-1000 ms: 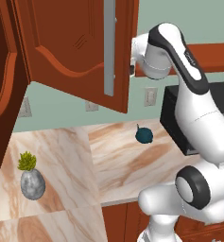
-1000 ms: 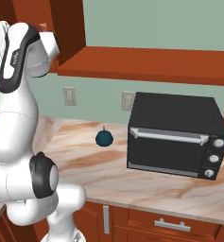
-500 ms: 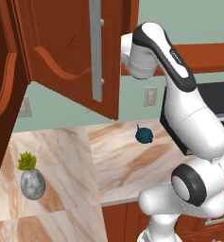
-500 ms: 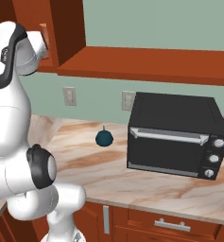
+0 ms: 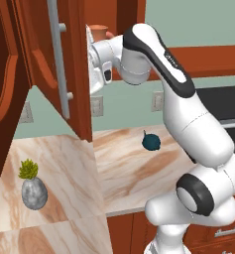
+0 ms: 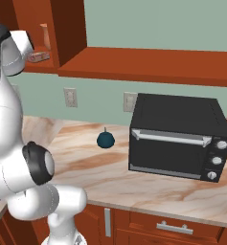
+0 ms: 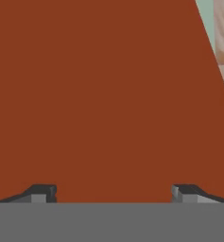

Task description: Pick the bar soap and bar soap from the cabinet and place them on the counter.

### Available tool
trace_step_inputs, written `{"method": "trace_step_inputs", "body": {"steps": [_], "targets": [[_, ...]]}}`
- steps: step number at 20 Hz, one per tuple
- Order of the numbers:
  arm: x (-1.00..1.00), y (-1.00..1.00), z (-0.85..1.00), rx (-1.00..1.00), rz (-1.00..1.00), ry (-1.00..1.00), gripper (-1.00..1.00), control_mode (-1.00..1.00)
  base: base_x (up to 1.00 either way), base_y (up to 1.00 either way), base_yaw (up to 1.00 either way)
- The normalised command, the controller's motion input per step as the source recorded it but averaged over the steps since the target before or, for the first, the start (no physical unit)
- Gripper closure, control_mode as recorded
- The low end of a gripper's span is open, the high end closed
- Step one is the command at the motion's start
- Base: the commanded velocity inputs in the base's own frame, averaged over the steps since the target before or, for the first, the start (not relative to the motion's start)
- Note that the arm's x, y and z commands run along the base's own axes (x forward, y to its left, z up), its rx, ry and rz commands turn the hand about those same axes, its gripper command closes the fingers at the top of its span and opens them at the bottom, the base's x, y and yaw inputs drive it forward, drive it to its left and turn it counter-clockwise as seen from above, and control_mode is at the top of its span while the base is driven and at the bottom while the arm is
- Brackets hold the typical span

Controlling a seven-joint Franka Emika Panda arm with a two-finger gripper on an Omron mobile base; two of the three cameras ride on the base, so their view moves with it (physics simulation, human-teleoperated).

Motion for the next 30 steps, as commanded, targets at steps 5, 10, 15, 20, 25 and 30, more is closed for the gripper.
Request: {"method": "trace_step_inputs", "body": {"steps": [5, 10, 15, 20, 25, 30], "targets": [[0.0, 0.2, -0.05, -0.04, -0.02, -0.05, -1.0, -1.0, 0.0, 0.0, 0.0], [0.0, 0.14, -0.02, -0.05, -0.03, -0.07, -1.0, -1.0, 0.0, 0.0, 0.0], [0.0, 0.02, 0.0, -0.03, -0.02, -0.1, -1.0, -1.0, 0.0, 0.0, 0.0], [-0.01, -0.02, -0.01, -0.01, -0.02, -0.1, -1.0, -1.0, 0.0, 0.0, 0.0], [-0.09, -0.23, -0.03, 0.0, 0.0, -0.11, -1.0, -1.0, 0.0, 0.0, 0.0], [-0.21, -0.31, 0.0, -0.02, -0.01, -0.17, -1.0, -1.0, 0.0, 0.0, 0.0]]}}
